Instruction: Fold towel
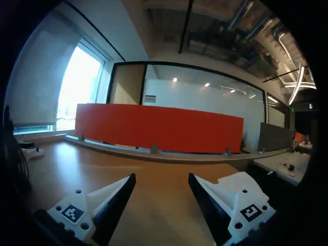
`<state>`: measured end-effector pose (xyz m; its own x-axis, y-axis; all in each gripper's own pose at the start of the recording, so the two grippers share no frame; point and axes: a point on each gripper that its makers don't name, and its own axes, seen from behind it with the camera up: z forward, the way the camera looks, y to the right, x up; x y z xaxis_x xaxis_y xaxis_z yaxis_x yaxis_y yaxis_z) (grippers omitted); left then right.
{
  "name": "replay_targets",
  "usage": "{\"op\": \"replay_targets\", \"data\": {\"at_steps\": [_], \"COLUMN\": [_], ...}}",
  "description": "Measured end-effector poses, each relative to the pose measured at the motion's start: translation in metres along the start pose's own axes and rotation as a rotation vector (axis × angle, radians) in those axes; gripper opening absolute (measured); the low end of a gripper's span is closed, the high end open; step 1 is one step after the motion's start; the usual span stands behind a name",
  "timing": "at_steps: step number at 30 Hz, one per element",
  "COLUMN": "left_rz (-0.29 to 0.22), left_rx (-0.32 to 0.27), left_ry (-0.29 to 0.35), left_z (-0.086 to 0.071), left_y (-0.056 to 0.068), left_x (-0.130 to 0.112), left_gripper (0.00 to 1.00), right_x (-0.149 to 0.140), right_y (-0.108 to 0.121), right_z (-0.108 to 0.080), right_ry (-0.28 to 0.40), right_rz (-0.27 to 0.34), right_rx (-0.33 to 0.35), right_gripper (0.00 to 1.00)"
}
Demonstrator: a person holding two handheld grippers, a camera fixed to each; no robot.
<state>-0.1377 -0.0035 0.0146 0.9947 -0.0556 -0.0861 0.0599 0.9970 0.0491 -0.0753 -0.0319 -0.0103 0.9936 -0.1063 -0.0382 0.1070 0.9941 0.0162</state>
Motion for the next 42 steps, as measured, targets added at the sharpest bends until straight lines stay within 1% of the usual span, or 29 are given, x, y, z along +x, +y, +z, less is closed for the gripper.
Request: {"op": "replay_targets", "data": {"at_steps": [12,20,29,38,42], "left_rz": [-0.001,-0.002,-0.001,-0.002,-0.002], "left_rx": [0.006,0.006,0.006,0.006,0.006], "left_ry": [0.004,0.004,0.004,0.004,0.004], "left_z": [-0.001,-0.001,-0.001,-0.001,-0.001], "left_y": [-0.002,-0.002,-0.002,-0.002,-0.001], "left_x": [0.0,-0.001,-0.001,-0.001,-0.001], "left_gripper": [0.87,0.88,0.88,0.88,0.87], "right_x": [0.0,-0.02,-0.045,-0.056,-0.057], "right_y": [-0.002,0.002,0.012,0.022,0.025], "right_z": [0.008,0.011,0.016,0.019,0.019], "right_ry": [0.009,0.005,-0.001,0.004,0.017], "right_rz": [-0.003,0.007,0.02,0.051,0.074], "right_rx": [-0.009,-0.014,-0.022,-0.027,-0.026], "right_gripper": [1.0,1.0,1.0,1.0,1.0]}}
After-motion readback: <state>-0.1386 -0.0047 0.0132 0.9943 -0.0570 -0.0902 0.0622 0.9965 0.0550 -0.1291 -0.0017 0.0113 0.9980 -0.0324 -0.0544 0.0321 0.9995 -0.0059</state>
